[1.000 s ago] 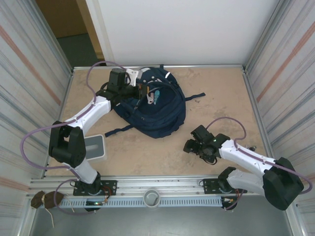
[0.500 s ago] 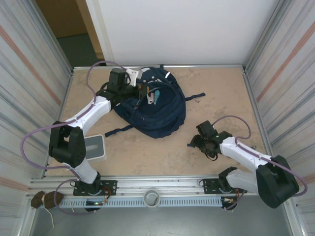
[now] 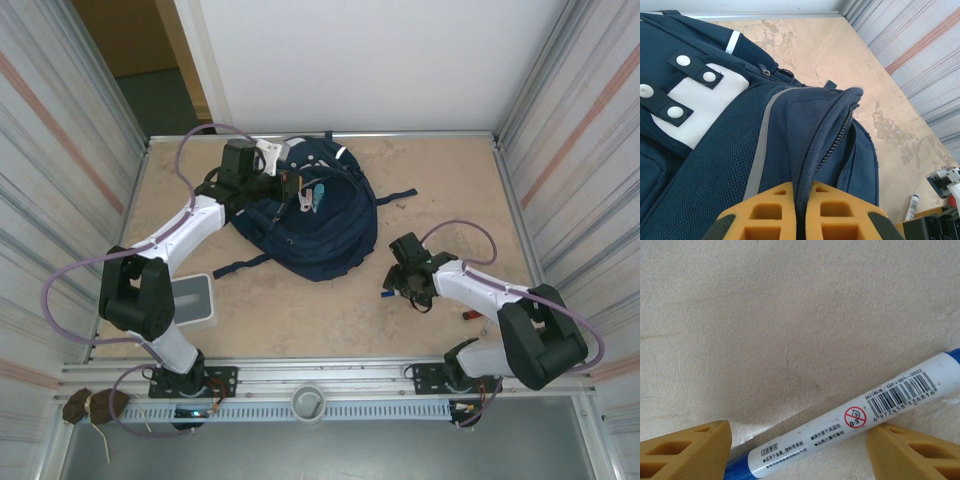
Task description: Pack the student bag
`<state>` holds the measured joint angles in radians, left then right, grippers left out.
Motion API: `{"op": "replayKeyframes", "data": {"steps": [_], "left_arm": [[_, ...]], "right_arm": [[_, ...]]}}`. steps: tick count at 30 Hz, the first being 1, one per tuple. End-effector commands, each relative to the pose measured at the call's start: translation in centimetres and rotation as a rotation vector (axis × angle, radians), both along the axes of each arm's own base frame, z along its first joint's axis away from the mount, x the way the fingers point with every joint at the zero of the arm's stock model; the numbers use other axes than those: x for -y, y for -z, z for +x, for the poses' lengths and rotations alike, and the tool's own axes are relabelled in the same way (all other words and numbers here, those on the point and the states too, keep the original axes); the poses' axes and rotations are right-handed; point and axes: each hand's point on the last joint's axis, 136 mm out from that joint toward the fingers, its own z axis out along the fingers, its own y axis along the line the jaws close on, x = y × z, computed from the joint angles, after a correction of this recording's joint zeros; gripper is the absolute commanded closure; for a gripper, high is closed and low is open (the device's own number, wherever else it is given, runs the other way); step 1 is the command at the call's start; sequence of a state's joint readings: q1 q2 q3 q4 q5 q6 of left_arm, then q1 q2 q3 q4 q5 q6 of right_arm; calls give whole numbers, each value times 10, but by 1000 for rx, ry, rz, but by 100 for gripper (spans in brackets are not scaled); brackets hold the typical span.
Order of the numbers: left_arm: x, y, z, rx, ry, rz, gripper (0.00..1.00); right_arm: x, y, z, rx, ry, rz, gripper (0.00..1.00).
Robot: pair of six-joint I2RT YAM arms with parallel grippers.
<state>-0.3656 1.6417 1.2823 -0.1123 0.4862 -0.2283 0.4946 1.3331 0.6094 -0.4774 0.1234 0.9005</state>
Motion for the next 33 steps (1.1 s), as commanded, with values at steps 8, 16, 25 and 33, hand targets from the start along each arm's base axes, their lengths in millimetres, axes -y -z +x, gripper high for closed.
{"op": "replayKeyframes", "data": {"steps": [8,16,25,33], "left_arm": [[-5,-26,9,97,-11,-4,100],[-4,-30,4,97,1,-14,100],[-2,-47,1,125,16,-43,100],[2,-57,2,132,26,-77,100]], "right_arm": [[2,16,18,0,-40,-47,58],[-9,-5,36,67,-33,-2,84],[-89,-116,88,396,-59,368,94],[-172,-169,152,515,-35,637,93]]}}
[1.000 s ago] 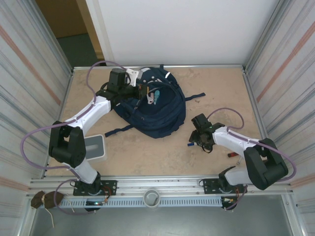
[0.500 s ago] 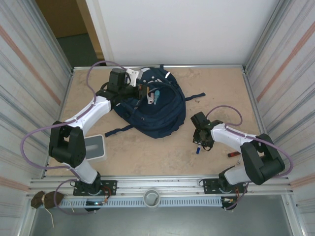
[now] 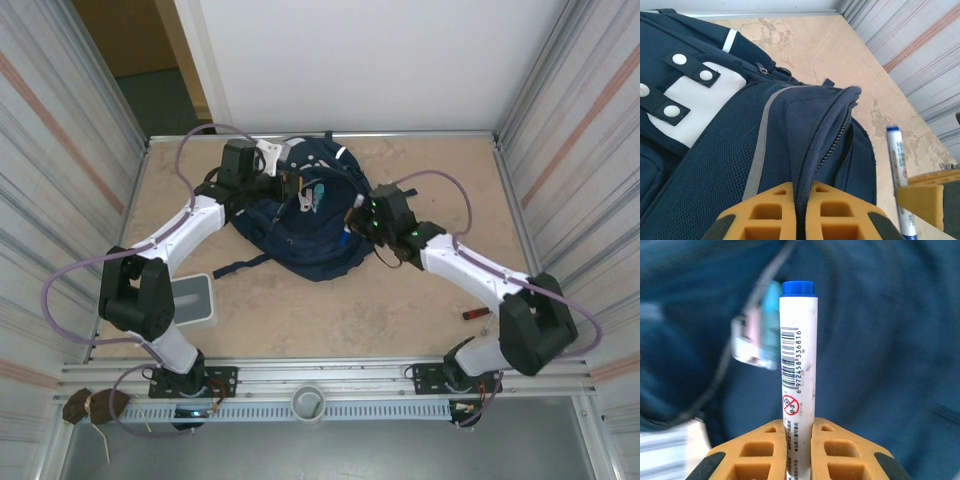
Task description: Pack the student bag
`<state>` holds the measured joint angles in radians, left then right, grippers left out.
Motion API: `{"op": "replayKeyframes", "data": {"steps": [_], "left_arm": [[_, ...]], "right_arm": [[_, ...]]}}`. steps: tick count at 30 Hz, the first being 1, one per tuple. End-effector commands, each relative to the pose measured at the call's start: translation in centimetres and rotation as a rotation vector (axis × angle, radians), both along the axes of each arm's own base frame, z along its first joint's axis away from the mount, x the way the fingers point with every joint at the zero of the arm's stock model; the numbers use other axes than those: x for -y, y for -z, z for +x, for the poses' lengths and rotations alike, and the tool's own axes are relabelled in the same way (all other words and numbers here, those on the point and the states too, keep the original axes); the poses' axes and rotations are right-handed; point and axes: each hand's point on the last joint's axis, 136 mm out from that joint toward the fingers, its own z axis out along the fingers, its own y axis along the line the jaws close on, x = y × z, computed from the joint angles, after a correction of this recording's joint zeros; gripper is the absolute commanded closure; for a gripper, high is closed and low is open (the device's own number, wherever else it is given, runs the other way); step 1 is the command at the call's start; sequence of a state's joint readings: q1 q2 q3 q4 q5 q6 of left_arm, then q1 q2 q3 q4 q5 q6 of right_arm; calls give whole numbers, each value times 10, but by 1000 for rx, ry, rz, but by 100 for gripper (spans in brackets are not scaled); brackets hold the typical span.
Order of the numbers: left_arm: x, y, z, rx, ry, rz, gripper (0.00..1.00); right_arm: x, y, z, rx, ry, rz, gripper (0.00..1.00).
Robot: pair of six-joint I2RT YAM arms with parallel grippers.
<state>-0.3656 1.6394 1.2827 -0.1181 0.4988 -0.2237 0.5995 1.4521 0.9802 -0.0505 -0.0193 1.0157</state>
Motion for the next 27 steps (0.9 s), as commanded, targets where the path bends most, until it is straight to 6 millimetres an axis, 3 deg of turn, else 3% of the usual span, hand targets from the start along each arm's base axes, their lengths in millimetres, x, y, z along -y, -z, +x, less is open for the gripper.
{"op": "replayKeyframes", "data": {"steps": [1,3,5,7,9,14,19,22,27], "left_arm": [[2,-57,4,133,16,-79,100],[2,-59,4,134,17,-83,100],[1,-60,4,136,12,-81,100],[0,-60,4,135,8,-79,100],[0,-61,3,138,11,-77,100],[-1,-56,3,139,3,-69,100],[-1,-48,1,124,8,-67,100],[-2,-44,-1,121,9,-60,100],[2,-35,-9,111,37,-50,100]], "right_arm": [[-31,-9,35,10,41,156,92],[-48,-8,55,21,33,195,90],[-63,-1,69,-25,30,221,79],[-69,2,74,-33,-3,217,65],[-67,0,67,5,-54,167,57],[-47,-9,33,56,-156,43,51],[-3,-3,4,66,-161,-103,45],[16,3,-1,50,-137,-139,44],[29,18,2,4,-110,-207,43]]}}
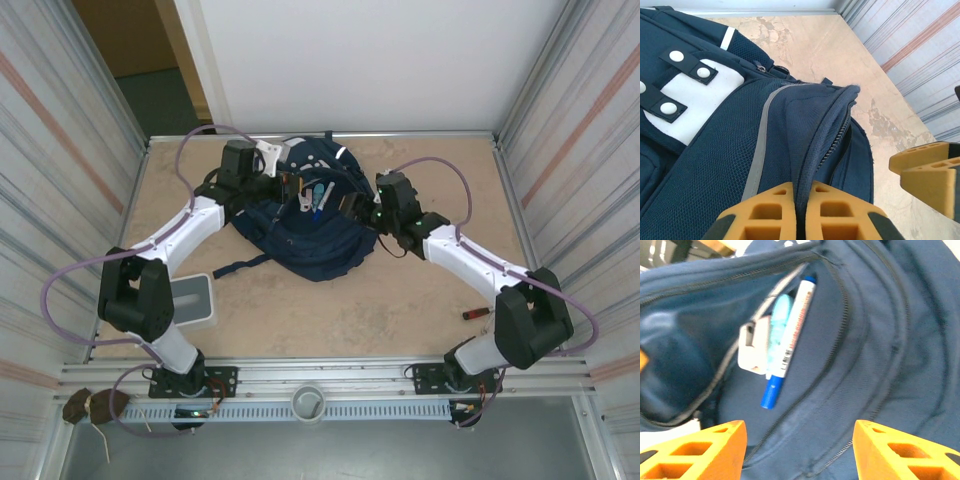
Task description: Pack the student bag
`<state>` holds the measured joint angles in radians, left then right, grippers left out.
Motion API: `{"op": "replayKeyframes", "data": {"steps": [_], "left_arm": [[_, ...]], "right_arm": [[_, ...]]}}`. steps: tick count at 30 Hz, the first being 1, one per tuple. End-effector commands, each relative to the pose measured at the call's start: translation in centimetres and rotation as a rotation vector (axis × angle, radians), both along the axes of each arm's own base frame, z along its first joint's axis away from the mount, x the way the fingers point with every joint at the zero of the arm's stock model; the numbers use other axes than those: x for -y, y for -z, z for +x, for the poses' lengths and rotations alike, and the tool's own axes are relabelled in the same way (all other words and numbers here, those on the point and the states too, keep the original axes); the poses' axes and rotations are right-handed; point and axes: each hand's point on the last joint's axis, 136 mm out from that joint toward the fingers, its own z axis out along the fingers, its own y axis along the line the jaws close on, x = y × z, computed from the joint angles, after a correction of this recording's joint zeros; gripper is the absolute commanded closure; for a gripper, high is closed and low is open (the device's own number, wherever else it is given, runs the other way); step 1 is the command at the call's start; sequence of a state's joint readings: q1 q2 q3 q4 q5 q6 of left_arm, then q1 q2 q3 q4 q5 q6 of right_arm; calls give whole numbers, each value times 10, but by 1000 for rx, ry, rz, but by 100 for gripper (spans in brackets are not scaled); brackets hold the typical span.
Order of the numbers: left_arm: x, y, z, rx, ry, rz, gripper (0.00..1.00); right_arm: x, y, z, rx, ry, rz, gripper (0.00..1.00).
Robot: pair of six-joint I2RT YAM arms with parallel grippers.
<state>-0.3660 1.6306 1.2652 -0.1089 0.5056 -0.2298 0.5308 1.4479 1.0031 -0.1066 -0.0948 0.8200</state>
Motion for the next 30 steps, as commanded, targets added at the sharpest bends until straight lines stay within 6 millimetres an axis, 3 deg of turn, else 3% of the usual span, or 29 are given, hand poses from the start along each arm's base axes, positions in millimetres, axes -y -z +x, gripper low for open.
{"op": "replayKeyframes", "data": {"steps": [1,6,11,14,18,21,26,30], "left_arm": [[4,-33,-9,109,40,-38,100],[13,-5,-27,87,85,8,99],[33,31,-53,21,207,85,71],[30,17,-66,68,263,98,59],[-7,-6,-73,288,194,161,35],[-50,-6,-64,418,81,302,23],[-117,25,-35,458,-40,641,22],[-136,58,-20,498,29,869,21]], "right_arm": [[16,23,-2,-48,11,-115,42],[29,37,16,-95,30,-60,41],[48,35,16,-72,71,-122,40],[41,31,5,-45,38,-93,40],[16,17,-14,40,-37,-140,38],[-3,4,-23,113,-73,-203,34],[-37,-2,-21,153,-115,-129,33],[-43,23,-9,69,-76,-148,34]]}}
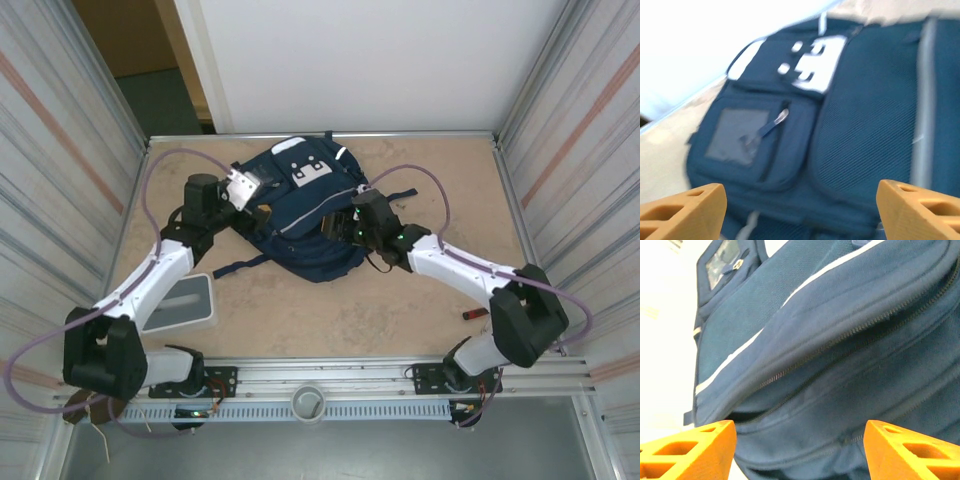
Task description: Pack the student bag
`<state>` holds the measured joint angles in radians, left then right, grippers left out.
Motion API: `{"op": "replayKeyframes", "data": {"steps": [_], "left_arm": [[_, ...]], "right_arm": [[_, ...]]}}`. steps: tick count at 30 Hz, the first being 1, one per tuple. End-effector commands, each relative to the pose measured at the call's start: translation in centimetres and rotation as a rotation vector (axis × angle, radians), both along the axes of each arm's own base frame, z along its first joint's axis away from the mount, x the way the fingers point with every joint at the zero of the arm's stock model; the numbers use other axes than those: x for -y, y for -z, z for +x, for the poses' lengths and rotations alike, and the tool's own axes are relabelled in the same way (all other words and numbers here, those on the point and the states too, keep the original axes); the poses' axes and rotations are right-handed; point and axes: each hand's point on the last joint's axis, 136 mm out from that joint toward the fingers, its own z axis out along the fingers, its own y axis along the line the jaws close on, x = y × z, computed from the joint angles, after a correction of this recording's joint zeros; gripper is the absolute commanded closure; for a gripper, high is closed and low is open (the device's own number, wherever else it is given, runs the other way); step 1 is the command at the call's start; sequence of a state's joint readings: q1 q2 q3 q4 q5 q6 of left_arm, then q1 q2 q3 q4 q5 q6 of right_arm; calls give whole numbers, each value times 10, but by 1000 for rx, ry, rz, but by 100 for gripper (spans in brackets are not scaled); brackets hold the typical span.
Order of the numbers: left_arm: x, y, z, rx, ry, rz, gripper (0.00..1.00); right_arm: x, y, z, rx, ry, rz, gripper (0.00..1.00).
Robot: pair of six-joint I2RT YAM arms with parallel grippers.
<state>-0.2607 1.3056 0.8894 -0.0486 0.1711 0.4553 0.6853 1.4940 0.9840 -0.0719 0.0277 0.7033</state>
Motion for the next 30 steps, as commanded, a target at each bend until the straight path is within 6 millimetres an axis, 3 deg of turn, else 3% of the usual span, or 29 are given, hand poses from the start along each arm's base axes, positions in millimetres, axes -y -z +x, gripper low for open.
{"op": "replayKeyframes", "data": {"steps": [1,4,8,14,18,25,30], "left_arm": [[-26,34,14,35,1,303,20],[-35,45,21,7,-17,353,20],[-30,58,19,-10,53,381,19],[-16,69,13,-13,197,411,20],[1,68,4,21,339,403,22],[34,59,-1,113,538,392,27],[48,62,3,104,639,462,30]], "right_arm": [[-6,5,18,-9,53,17,34],[-14,9,26,-18,36,62,35],[-16,9,33,-17,19,57,42],[15,22,45,-49,65,38,82],[39,25,53,-71,81,27,96],[72,20,68,-84,90,13,100],[80,6,72,-85,65,31,100]]}}
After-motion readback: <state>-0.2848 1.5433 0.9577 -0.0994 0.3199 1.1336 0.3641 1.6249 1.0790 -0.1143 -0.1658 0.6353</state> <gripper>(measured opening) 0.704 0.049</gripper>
